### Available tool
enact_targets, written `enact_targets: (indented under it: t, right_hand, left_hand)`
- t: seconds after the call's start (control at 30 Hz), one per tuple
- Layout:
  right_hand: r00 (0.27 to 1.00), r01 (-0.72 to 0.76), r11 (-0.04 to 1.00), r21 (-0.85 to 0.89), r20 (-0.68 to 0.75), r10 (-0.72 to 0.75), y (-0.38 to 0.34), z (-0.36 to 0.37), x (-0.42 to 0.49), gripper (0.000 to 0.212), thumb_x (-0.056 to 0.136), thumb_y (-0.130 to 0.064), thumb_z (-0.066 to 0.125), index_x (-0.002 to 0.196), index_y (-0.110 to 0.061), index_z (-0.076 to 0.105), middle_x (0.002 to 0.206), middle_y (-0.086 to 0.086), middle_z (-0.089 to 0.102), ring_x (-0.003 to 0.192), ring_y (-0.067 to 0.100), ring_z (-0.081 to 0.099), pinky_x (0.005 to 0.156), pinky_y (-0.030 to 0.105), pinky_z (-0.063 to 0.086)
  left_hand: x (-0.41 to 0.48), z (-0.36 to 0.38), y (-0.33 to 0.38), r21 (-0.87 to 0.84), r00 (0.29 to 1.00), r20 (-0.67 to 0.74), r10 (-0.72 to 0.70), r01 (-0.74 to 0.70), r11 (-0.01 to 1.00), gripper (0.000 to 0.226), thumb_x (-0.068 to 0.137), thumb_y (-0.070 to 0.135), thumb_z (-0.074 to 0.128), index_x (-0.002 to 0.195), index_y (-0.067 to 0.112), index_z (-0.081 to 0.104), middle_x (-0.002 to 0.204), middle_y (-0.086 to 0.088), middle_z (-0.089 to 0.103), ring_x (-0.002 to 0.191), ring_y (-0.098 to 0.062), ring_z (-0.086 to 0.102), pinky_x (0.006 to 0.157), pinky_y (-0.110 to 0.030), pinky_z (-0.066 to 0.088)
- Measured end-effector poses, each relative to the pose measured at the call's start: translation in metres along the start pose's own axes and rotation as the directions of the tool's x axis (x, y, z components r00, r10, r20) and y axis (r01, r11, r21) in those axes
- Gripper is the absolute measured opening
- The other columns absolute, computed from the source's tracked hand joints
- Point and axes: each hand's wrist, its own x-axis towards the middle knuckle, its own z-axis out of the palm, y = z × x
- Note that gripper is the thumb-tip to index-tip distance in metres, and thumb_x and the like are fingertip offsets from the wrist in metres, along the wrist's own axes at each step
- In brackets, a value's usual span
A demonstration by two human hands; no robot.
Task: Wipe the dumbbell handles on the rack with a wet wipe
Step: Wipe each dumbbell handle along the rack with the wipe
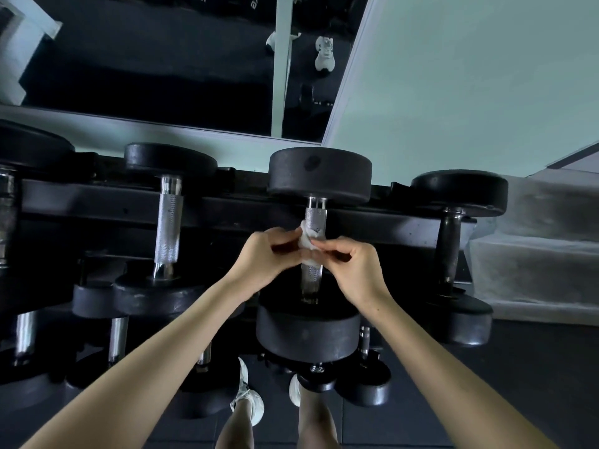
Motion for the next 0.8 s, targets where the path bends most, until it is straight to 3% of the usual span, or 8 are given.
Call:
enact_targets:
  t: [0.17,0.27,0.3,0.37,0.47,0.63,0.7,0.8]
  right_hand:
    - [0.999,0.040,0.992,-0.121,0.024,-0.037,-0.006,-0.005,0.003,0.029,0.077,-0.028,0.076,0.076,-0.055,0.068,0.079,-0.021,0.068,0.085,0.005,0.065,0.081,0.031,0.052]
    - [0.993,0.089,0.990,-0.110,-0.066,-0.097,-0.021,-0.006,0.027,0.024,0.082,-0.022,0.072,0.085,-0.045,0.071,0.086,-0.015,0.071,0.086,0.006,0.066,0.082,0.034,0.053]
    - [0.991,0.088,0.991,-0.099,-0.087,-0.097,-0.023,-0.005,0.031,0.022,0.082,-0.022,0.071,0.088,-0.043,0.072,0.089,-0.015,0.071,0.088,0.006,0.066,0.084,0.035,0.053]
    - [0.993,0.081,0.992,-0.099,-0.077,-0.089,-0.021,-0.005,0.030,0.019,0.084,-0.023,0.071,0.090,-0.041,0.072,0.092,-0.017,0.072,0.092,0.004,0.066,0.087,0.035,0.053]
    - [0.996,0.092,0.977,-0.191,0.036,-0.087,-0.009,-0.008,0.014,0.018,0.081,-0.027,0.072,0.084,-0.045,0.070,0.086,-0.024,0.069,0.093,0.002,0.063,0.089,0.036,0.051]
    - [0.982,0.057,0.925,-0.377,0.190,0.017,-0.012,-0.013,-0.008,0.013,0.075,-0.035,0.074,0.079,-0.047,0.069,0.085,-0.014,0.066,0.089,0.008,0.059,0.089,0.029,0.047]
    - [0.964,0.050,0.917,-0.395,0.258,0.059,-0.013,-0.014,-0.013,0.009,0.074,-0.039,0.074,0.074,-0.047,0.068,0.084,-0.010,0.072,0.086,0.007,0.062,0.088,0.030,0.048]
    - [0.961,0.025,0.911,-0.412,0.261,0.092,-0.014,-0.012,-0.018,0.008,0.075,-0.037,0.075,0.078,-0.043,0.071,0.079,-0.011,0.072,0.079,0.005,0.064,0.082,0.036,0.051]
  left_hand:
    - [-0.008,0.001,0.003,0.076,0.999,-0.002,0.045,-0.044,0.996,0.050,0.072,0.026,0.079,0.119,0.017,0.065,0.097,0.000,0.069,0.094,-0.008,0.064,0.073,-0.007,0.040]
    - [0.011,-0.001,0.023,0.021,0.990,-0.083,0.116,-0.114,0.993,0.046,0.080,0.013,0.072,0.123,0.009,0.059,0.097,0.006,0.069,0.092,0.014,0.055,0.059,-0.014,0.036]
    - [0.016,-0.002,0.026,0.004,0.987,-0.081,0.138,-0.138,0.990,0.045,0.081,0.011,0.071,0.124,0.008,0.058,0.098,0.008,0.069,0.084,0.020,0.056,0.057,-0.007,0.033]
    - [0.021,-0.003,0.021,0.003,0.991,-0.035,0.131,-0.131,0.991,0.044,0.081,0.013,0.071,0.123,0.008,0.059,0.102,0.014,0.064,0.079,0.017,0.058,0.066,0.003,0.035]
    - [0.011,-0.005,0.003,0.081,0.995,0.081,0.061,-0.067,0.994,0.040,0.080,0.022,0.073,0.117,0.011,0.065,0.101,0.010,0.066,0.084,0.009,0.057,0.071,0.001,0.039]
    - [-0.005,-0.002,-0.017,0.232,0.972,0.234,-0.021,-0.034,0.972,0.022,0.074,0.034,0.078,0.090,0.018,0.075,0.071,0.010,0.065,0.064,0.004,0.052,0.062,-0.014,0.041]
    - [-0.005,-0.003,-0.015,0.350,0.961,0.274,-0.033,-0.068,0.934,0.026,0.072,0.037,0.079,0.082,0.013,0.077,0.061,0.000,0.055,0.061,-0.007,0.042,0.059,-0.025,0.036]
    - [-0.009,-0.006,-0.006,0.462,0.960,0.276,-0.049,-0.088,0.882,0.037,0.068,0.041,0.080,0.077,0.005,0.074,0.057,-0.004,0.041,0.057,-0.011,0.032,0.051,-0.025,0.027]
